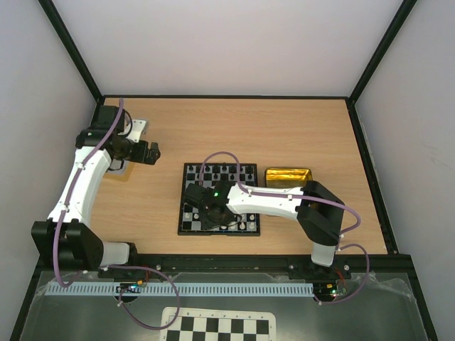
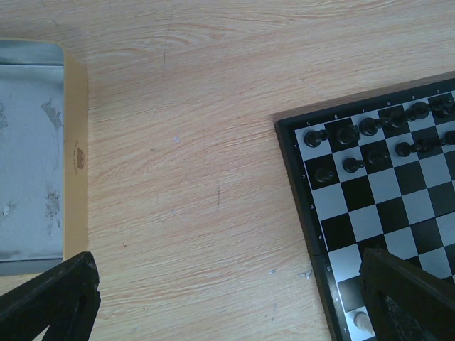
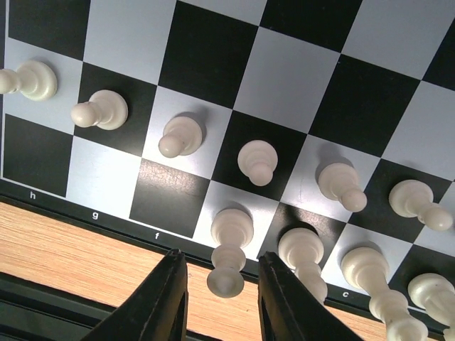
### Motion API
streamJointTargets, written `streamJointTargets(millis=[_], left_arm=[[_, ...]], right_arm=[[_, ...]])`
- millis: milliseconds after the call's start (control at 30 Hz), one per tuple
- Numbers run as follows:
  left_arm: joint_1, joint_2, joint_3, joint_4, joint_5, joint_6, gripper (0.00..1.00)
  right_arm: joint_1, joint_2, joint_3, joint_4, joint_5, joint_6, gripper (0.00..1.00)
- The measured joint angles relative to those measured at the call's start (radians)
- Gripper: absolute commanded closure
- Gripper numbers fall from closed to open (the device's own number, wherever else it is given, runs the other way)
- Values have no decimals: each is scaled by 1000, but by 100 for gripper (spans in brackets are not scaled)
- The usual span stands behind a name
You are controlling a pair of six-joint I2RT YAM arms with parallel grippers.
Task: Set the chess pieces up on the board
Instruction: Place the chess piece on the chessboard, then pick up the chess piece from the storage box.
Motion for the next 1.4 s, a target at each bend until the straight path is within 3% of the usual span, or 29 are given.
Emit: streamJointTargets(millis=[433,633,833,1100,1400], left_arm=[[0,-3,-2,0,0,0,1],[0,-2,-2,0,0,0,1],[0,0,-2,0,1,0,1],[0,10,-2,0,-1,0,1],[0,17,-2,0,-5,0,1]], right_arm=[[-41,-23,54,-66,27,-12,76],[-293,-210,50,-122,70,-51,75],[-566,-378,-56,-140,113,-125,76],[-659,-369,-242,-116,85,-189,76],[-715,-346,-303,-48,57,-231,76]])
